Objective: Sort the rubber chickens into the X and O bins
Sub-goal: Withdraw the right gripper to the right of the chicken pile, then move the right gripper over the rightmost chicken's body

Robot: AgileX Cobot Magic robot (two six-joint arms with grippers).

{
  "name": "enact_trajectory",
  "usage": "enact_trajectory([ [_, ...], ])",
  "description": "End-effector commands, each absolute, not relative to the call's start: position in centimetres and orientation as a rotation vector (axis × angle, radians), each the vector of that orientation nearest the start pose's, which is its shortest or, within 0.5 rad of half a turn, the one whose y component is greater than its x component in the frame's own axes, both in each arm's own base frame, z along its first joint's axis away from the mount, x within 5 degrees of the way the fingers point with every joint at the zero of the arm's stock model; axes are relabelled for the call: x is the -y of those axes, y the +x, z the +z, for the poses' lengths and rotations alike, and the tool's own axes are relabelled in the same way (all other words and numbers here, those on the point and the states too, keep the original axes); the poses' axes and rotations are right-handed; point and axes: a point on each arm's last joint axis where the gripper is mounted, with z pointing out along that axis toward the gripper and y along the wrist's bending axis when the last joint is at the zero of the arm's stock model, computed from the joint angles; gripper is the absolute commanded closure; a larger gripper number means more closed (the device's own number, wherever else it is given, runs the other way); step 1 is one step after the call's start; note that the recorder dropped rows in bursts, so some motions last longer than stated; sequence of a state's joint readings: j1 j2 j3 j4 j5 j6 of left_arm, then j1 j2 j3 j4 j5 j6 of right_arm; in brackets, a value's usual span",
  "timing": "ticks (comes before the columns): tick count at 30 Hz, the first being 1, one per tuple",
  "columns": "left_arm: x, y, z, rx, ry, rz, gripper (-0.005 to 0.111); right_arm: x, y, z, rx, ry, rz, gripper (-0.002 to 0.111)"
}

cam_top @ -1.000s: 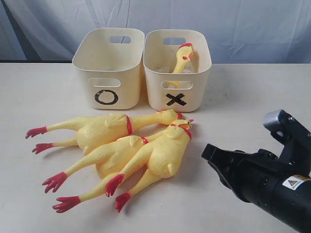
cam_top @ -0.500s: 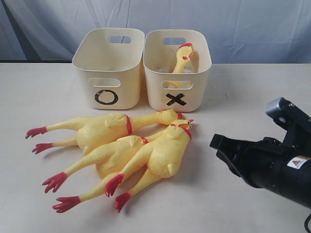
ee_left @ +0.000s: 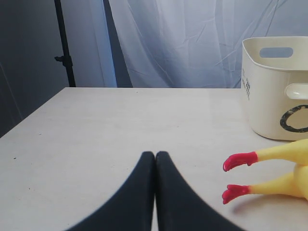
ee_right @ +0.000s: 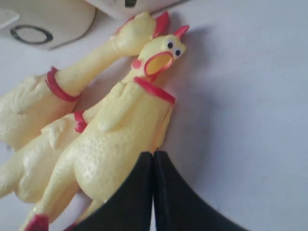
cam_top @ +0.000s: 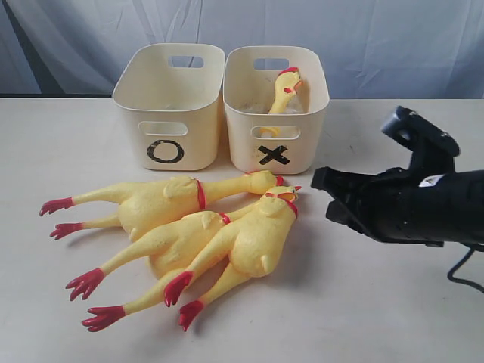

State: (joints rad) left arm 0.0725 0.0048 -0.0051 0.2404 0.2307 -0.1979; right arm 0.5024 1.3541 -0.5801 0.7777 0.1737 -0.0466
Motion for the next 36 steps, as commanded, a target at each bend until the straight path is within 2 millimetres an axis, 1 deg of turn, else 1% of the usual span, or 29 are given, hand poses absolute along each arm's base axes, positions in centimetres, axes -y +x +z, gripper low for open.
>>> enact_trajectory([
  [1, -0.9, 5.5, 19.3, -1.709, -0.071, 0.137, 0.106, -14.1, 22.4, 19.8, -2.582, -0.037, 0.675, 0.109],
  [3, -0.9, 5.5, 19.3, -1.709, -0.071, 0.137, 0.106, -14.5, 22.7, 19.7, -2.605, -0.089, 0.681, 0.109],
  [5, -0.9, 5.5, 19.3, -1.709, -0.071, 0.137, 0.106, -14.7, 22.8, 19.5, -2.621, -0.105, 0.684, 0.109],
  [11, -0.9, 5.5, 19.3, -1.709, -0.071, 0.137, 0.106, -14.9, 22.8, 19.4, -2.612, -0.216, 0.674, 0.109],
  [14, -0.9, 5.5, 19.3, -1.709, -0.071, 0.137, 0.106, -15.2, 22.6, 19.5, -2.581, -0.339, 0.695, 0.109],
  [15, -0.9, 5.5, 19.3, -1.709, -0.071, 0.137, 0.106, -15.3, 22.5, 19.5, -2.568, -0.408, 0.710, 0.109],
  [17, -0.9, 5.5, 19.3, -1.709, -0.071, 0.137, 0.106, -15.4, 22.3, 19.5, -2.565, -0.450, 0.722, 0.109],
  [19, -0.9, 5.5, 19.3, -1.709, -0.071, 0.137, 0.106, -15.3, 22.3, 19.5, -2.566, -0.473, 0.695, 0.109],
  [20, -0.9, 5.5, 19.3, -1.709, -0.071, 0.137, 0.106, -15.2, 22.4, 19.4, -2.573, -0.438, 0.689, 0.109],
  [21, -0.9, 5.5, 19.3, -1.709, -0.071, 0.137, 0.106, -15.0, 22.6, 19.3, -2.608, -0.312, 0.669, 0.109],
  [23, -0.9, 5.5, 19.3, -1.709, -0.071, 0.137, 0.106, -14.5, 22.7, 19.1, -2.658, -0.160, 0.623, 0.109],
  [24, -0.9, 5.5, 19.3, -1.709, -0.071, 0.137, 0.106, -14.0, 22.8, 18.9, -2.684, -0.086, 0.562, 0.109],
  [25, -0.9, 5.5, 19.3, -1.709, -0.071, 0.137, 0.106, -13.6, 22.8, 18.7, -2.697, -0.070, 0.496, 0.109],
  [26, -0.9, 5.5, 19.3, -1.709, -0.071, 0.137, 0.106, -13.3, 22.8, 18.6, -2.699, -0.141, 0.429, 0.109],
  [28, -0.9, 5.5, 19.3, -1.709, -0.071, 0.137, 0.106, -13.0, 22.8, 18.5, -2.691, -0.217, 0.375, 0.109],
  [32, -0.9, 5.5, 19.3, -1.709, -0.071, 0.137, 0.106, -13.5, 23.1, 18.8, -2.639, -0.229, 0.403, 0.109],
  [34, -0.9, 5.5, 19.3, -1.709, -0.071, 0.137, 0.106, -14.1, 23.0, 18.9, -2.608, -0.289, 0.419, 0.109],
  [36, -0.9, 5.5, 19.3, -1.709, -0.071, 0.137, 0.106, -14.8, 22.8, 19.0, -2.563, -0.400, 0.416, 0.109],
])
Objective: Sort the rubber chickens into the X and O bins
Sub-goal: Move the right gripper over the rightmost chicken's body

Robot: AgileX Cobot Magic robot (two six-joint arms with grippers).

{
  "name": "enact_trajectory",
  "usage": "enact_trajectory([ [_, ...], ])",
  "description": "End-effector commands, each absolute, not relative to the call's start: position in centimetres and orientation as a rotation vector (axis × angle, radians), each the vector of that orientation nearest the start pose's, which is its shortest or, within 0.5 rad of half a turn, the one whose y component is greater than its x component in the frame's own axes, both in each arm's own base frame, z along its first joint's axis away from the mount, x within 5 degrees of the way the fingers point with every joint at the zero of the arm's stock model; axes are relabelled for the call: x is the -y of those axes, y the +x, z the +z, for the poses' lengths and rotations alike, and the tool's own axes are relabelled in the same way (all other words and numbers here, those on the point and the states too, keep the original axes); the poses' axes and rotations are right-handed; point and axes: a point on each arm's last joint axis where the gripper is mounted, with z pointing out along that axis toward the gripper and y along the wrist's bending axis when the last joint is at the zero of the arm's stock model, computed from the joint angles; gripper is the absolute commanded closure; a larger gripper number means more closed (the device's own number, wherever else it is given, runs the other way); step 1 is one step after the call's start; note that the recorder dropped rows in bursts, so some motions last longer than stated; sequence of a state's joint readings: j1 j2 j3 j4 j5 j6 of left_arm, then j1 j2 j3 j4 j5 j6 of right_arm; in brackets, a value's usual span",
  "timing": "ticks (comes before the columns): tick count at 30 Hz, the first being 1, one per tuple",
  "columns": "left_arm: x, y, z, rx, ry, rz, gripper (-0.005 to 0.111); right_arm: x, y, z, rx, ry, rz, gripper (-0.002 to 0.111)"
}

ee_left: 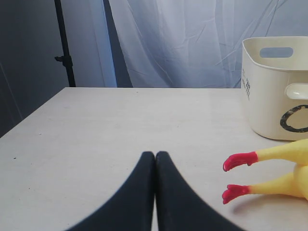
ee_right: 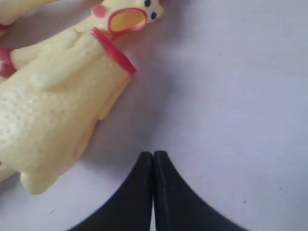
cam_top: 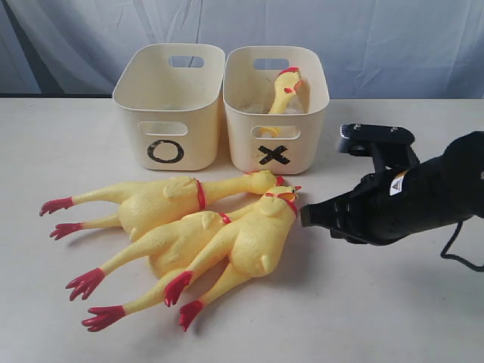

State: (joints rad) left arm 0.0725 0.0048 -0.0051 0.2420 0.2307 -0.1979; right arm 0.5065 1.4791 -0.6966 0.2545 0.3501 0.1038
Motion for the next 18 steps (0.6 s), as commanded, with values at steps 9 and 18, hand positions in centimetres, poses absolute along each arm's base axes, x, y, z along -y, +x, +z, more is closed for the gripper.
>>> enact_trajectory([
  [9, -0.9, 5.5, 19.3, -1.709, -0.071, 0.137, 0.106, -16.1, 22.3, 19.2, -2.547, -0.283, 0.432, 0.109],
  [18, -0.9, 5.5, 19.3, -1.709, -0.071, 0.137, 0.106, -15.7, 22.8, 19.4, -2.420, -0.564, 0.270, 0.109],
])
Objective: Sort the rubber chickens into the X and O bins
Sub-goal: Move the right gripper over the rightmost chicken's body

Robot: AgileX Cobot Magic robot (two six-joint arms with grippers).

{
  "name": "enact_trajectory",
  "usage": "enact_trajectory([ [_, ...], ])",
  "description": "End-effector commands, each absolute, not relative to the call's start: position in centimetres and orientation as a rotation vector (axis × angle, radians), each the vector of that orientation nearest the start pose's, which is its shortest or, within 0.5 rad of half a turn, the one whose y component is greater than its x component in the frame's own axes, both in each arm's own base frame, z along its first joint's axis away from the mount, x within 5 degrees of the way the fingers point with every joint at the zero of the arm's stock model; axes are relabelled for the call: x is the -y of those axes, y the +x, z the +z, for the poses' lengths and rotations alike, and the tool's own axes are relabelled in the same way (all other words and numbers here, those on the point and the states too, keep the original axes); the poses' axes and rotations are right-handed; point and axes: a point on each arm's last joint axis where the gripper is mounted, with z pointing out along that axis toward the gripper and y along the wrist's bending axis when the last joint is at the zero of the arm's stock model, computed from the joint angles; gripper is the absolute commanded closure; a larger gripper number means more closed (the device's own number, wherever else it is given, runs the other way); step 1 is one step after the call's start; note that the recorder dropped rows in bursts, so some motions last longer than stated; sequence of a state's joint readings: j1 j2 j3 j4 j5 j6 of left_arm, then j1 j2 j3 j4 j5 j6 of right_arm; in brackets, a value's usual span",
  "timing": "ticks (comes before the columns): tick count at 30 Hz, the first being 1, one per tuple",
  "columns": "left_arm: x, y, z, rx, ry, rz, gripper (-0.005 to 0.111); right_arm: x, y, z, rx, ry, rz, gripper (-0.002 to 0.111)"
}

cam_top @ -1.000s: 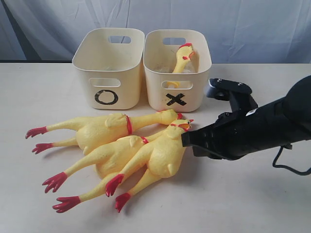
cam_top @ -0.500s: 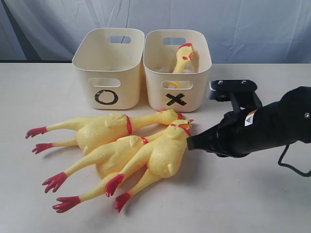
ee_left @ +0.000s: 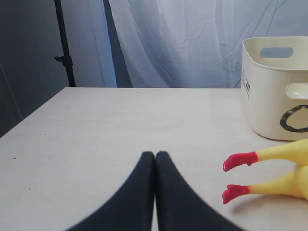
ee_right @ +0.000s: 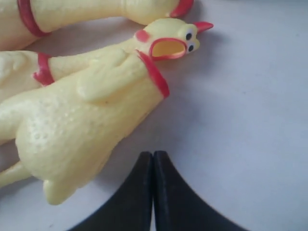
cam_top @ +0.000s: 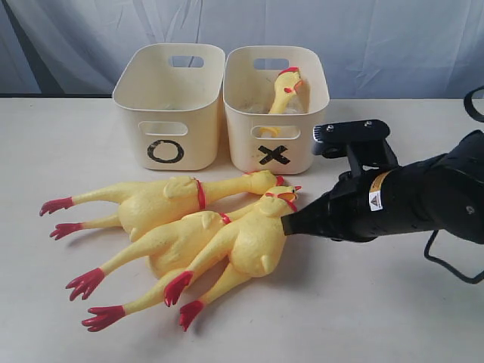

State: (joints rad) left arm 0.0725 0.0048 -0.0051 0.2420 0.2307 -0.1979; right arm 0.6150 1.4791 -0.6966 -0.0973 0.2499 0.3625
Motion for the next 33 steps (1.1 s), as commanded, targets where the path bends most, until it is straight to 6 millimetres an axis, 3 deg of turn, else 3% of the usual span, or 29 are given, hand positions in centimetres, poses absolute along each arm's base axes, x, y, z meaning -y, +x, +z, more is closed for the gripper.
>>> enact_trajectory([
  [1, -0.9, 5.5, 19.3, -1.709, -0.071, 0.137, 0.106, -15.7, 22.9, 19.5, -2.400, -0.606, 0.247, 0.109],
  [17, -0.9, 5.5, 19.3, -1.709, -0.071, 0.137, 0.106, -16.2, 23.5, 20.6, -2.120, -0.932, 0.151, 0.109],
  [23, -0.9, 5.5, 19.3, -1.709, -0.071, 0.137, 0.106, -16.4, 23.5, 20.7, -2.114, -0.905, 0.183, 0.109],
  [30, -0.9, 5.5, 19.3, -1.709, -0.071, 0.137, 0.106, -16.1, 23.1, 20.1, -2.349, -0.514, 0.342, 0.109],
  [33, -0.9, 5.5, 19.3, -1.709, -0.071, 0.137, 0.106, -16.0, 23.0, 20.0, -2.372, -0.518, 0.334, 0.109],
])
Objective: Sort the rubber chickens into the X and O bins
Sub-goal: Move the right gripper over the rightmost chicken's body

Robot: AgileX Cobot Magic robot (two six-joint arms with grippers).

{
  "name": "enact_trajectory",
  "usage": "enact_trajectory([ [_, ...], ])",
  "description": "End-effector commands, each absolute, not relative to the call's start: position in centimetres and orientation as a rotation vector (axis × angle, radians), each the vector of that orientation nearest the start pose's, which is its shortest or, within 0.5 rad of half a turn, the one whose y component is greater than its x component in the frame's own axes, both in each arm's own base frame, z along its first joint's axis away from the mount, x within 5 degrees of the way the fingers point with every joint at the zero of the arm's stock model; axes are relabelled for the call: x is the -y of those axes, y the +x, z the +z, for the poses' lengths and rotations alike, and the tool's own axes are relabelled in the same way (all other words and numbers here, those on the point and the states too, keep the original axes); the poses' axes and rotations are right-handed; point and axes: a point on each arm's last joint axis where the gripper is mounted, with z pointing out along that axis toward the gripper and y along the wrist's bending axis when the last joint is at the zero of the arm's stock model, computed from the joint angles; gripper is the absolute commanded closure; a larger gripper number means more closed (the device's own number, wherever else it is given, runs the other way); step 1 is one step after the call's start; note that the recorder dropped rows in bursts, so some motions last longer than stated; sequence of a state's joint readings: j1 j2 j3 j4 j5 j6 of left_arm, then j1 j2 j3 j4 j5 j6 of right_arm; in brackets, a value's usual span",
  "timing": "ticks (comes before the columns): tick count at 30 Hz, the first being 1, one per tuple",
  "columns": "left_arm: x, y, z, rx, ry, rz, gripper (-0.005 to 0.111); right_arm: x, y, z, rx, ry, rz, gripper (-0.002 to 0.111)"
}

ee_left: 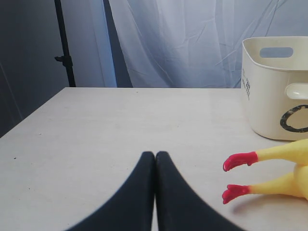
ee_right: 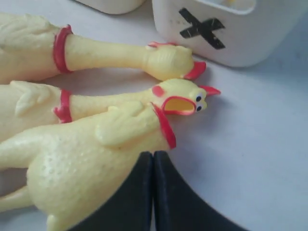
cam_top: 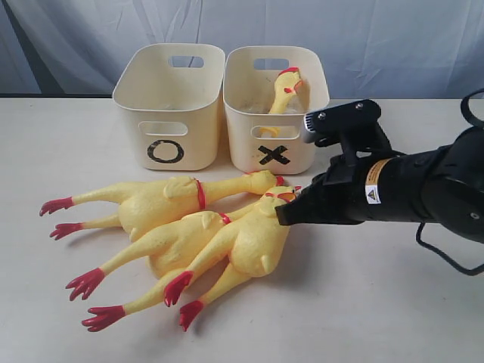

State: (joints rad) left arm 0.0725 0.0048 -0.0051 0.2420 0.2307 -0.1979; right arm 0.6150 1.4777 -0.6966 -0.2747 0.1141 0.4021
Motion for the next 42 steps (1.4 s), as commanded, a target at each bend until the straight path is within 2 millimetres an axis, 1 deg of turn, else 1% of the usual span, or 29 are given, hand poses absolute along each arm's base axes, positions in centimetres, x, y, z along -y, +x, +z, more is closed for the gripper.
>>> enact_trajectory([
  [1, -0.9, 5.5, 19.3, -1.709, -0.071, 0.137, 0.106, -16.0, 22.9, 19.9, -2.370, -0.564, 0.310, 0.109],
  [3, -0.9, 5.5, 19.3, -1.709, -0.071, 0.137, 0.106, -15.9, 22.9, 19.8, -2.338, -0.689, 0.257, 0.109],
  [5, -0.9, 5.5, 19.3, -1.709, -0.071, 0.137, 0.106, -16.3, 22.7, 19.9, -2.287, -0.801, 0.233, 0.109],
  [8, -0.9, 5.5, 19.3, -1.709, -0.071, 0.137, 0.106, -17.8, 21.8, 20.1, -2.150, -1.050, 0.190, 0.109],
  [11, -0.9, 5.5, 19.3, -1.709, -0.071, 0.137, 0.106, -19.3, 20.6, 20.1, -1.957, -1.360, 0.112, 0.109],
  [12, -0.9, 5.5, 19.3, -1.709, -0.071, 0.137, 0.106, -19.6, 20.3, 20.1, -1.911, -1.429, 0.092, 0.109],
  [13, -0.9, 5.5, 19.3, -1.709, -0.071, 0.137, 0.106, -19.9, 20.0, 20.1, -1.877, -1.474, 0.083, 0.109],
  [15, -0.9, 5.5, 19.3, -1.709, -0.071, 0.137, 0.106, -20.3, 19.6, 20.1, -1.849, -1.502, 0.088, 0.108],
  [16, -0.9, 5.5, 19.3, -1.709, -0.071, 0.137, 0.106, -20.4, 19.5, 20.1, -1.845, -1.507, 0.090, 0.104],
  [18, -0.9, 5.5, 19.3, -1.709, -0.071, 0.137, 0.106, -20.5, 19.3, 20.1, -1.841, -1.516, 0.094, 0.091],
  [22, -0.9, 5.5, 19.3, -1.709, -0.071, 0.137, 0.106, -20.5, 19.3, 20.1, -1.871, -1.495, 0.110, 0.047],
  [23, -0.9, 5.5, 19.3, -1.709, -0.071, 0.137, 0.106, -20.5, 19.3, 20.1, -1.869, -1.493, 0.111, 0.039],
  [24, -0.9, 5.5, 19.3, -1.709, -0.071, 0.137, 0.106, -20.5, 19.3, 20.1, -1.869, -1.493, 0.111, 0.036],
  [29, -0.9, 5.5, 19.3, -1.709, -0.071, 0.137, 0.106, -20.6, 19.3, 19.7, -1.881, -1.499, 0.110, 0.039],
  [33, -0.9, 5.5, 19.3, -1.709, -0.071, 0.137, 0.106, -20.7, 19.4, 18.7, -1.957, -1.485, 0.131, 0.039],
  [35, -0.9, 5.5, 19.3, -1.709, -0.071, 0.137, 0.106, -20.9, 19.4, 18.3, -2.061, -1.363, 0.199, 0.039],
  [38, -0.9, 5.5, 19.3, -1.709, -0.071, 0.137, 0.106, -21.0, 19.8, 18.4, -2.214, -1.043, 0.344, 0.039],
  [42, -0.9, 5.5, 19.3, -1.709, -0.071, 0.137, 0.106, -21.1, 20.2, 18.7, -2.313, -0.721, 0.480, 0.039],
])
